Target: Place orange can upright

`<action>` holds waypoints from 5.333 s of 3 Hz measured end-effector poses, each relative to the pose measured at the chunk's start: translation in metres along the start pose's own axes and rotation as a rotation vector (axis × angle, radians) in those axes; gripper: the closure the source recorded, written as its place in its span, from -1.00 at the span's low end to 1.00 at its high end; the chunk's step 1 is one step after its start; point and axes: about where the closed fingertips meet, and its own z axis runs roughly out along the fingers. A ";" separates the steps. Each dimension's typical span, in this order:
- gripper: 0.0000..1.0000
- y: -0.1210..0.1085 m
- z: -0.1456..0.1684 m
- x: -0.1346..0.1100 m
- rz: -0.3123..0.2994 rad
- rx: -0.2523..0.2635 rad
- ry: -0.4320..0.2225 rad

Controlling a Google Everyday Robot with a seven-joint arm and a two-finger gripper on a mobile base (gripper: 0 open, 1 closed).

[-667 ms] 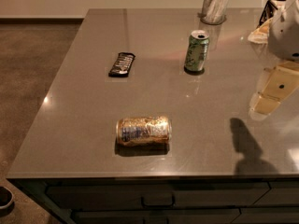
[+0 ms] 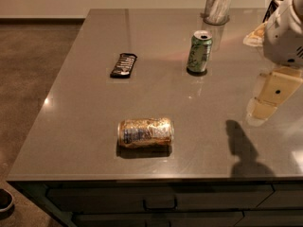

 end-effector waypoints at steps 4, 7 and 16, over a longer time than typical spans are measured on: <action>-1.00 0.026 0.055 -0.053 -0.146 -0.115 -0.074; -1.00 0.081 0.068 -0.089 -0.299 -0.170 -0.078; 0.88 0.096 0.134 -0.181 -0.244 -0.372 -0.119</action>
Offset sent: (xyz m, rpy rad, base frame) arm -0.0067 0.0538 -0.0478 -0.0258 0.0864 0.1622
